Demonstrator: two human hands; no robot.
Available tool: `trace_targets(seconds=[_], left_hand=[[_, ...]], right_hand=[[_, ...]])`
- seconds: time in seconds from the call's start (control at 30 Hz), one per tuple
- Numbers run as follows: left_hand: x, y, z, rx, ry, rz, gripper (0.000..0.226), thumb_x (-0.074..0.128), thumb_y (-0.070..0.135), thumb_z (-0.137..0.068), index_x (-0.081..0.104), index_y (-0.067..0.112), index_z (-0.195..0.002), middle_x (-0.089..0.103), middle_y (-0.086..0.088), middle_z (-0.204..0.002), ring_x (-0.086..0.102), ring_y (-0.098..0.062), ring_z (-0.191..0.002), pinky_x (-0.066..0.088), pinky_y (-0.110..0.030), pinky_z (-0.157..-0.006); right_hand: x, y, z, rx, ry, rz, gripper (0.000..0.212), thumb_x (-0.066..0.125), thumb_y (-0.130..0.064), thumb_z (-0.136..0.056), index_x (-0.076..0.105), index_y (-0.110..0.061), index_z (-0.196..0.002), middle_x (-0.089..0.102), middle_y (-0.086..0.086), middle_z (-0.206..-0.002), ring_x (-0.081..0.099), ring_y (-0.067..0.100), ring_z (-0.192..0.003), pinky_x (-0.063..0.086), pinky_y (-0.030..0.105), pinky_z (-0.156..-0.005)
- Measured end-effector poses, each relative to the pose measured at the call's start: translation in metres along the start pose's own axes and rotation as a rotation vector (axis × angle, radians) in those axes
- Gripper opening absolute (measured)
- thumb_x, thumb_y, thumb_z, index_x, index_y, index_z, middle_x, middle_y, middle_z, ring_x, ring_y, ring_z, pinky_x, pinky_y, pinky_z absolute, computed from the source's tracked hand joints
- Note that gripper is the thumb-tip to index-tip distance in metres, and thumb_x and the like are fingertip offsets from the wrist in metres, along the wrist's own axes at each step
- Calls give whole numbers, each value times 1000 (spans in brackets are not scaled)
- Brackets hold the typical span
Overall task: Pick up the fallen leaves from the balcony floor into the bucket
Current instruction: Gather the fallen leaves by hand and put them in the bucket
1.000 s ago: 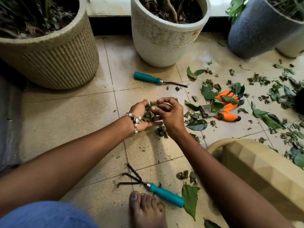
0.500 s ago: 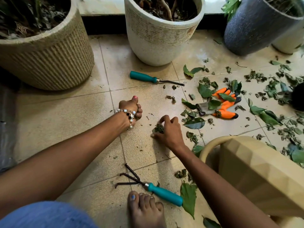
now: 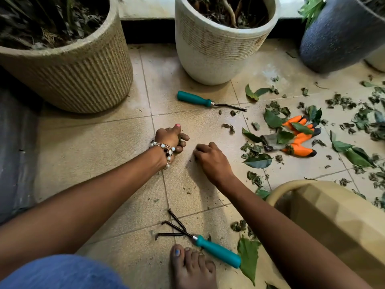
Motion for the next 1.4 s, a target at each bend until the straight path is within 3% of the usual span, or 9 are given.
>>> trace_targets(seconds=[0.17, 0.3, 0.43, 0.53, 0.8, 1.0, 1.1, 1.23, 1.4], left_hand=[[10, 0, 4, -7, -40, -3, 13, 45, 15, -103, 38, 13, -113, 62, -15, -71, 43, -13, -34, 25, -14, -33], [24, -6, 8, -35, -94, -21, 20, 44, 20, -103, 57, 7, -96, 59, -13, -73, 46, -16, -47, 29, -15, -35], [38, -17, 9, -151, -72, 41, 37, 53, 41, -97, 59, 10, -77, 59, -7, -71, 57, -22, -63, 48, -28, -56], [46, -25, 13, -261, -101, 53, 48, 51, 54, -94, 64, 8, -89, 65, -5, -77, 63, -22, -72, 50, -29, -61], [45, -19, 11, -106, -56, -43, 33, 55, 35, -98, 55, 6, -82, 51, -6, -57, 47, -15, -36, 30, -17, -36], [27, -3, 0, -92, -17, -33, 35, 54, 38, -98, 54, 11, -75, 49, -1, -59, 41, -11, -38, 27, -16, -36], [17, 6, -6, -89, 4, -3, 36, 54, 38, -98, 54, 11, -74, 48, -1, -58, 41, -10, -37, 27, -15, -37], [11, 14, -8, -81, 26, 14, 37, 54, 37, -98, 55, 10, -73, 48, -2, -58, 41, -11, -39, 27, -14, -37], [2, 13, -9, -97, 30, 14, 37, 54, 36, -98, 55, 9, -73, 49, -2, -58, 42, -13, -41, 26, -14, -38]], right_hand=[[-23, 41, -4, 258, 150, -512, 23, 67, 2, -79, 76, -5, -100, 74, 10, -99, 67, 21, -89, 55, 33, -83], [-36, 56, 4, 606, 305, -1097, 22, 71, -4, -84, 73, -7, -106, 75, 6, -97, 71, 9, -80, 58, 23, -80], [-57, 19, -7, 325, 274, -738, 33, 56, 4, -87, 69, -5, -116, 69, 12, -113, 65, 23, -100, 52, 32, -91], [-62, -3, -5, 120, 255, -625, 34, 52, 0, -74, 72, -4, -101, 73, 10, -95, 67, 24, -81, 56, 40, -72], [-60, 56, -15, 359, 324, -670, 26, 80, -24, -75, 59, -23, -90, 65, -4, -84, 59, 16, -83, 48, 33, -72], [-24, 134, -26, 523, 127, -329, 38, 58, -10, -92, 59, -16, -130, 55, 15, -132, 54, 33, -116, 48, 43, -100], [-13, 121, -28, 335, 25, -158, 32, 55, -8, -93, 64, -11, -124, 62, 13, -123, 54, 31, -111, 48, 45, -95], [-33, 131, -37, 418, 191, -244, 21, 58, -4, -92, 69, -2, -109, 66, 16, -111, 59, 29, -103, 48, 36, -92], [-22, 152, -65, 607, 121, -332, 35, 50, -24, -98, 55, -20, -133, 46, 16, -140, 40, 34, -128, 33, 40, -105]])
Point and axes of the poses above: each hand's wrist, its own z-axis away from the middle knuckle, its own x-axis out of the palm, y = z × x, the point moved 9 cm from there along -z, towards the middle knuckle
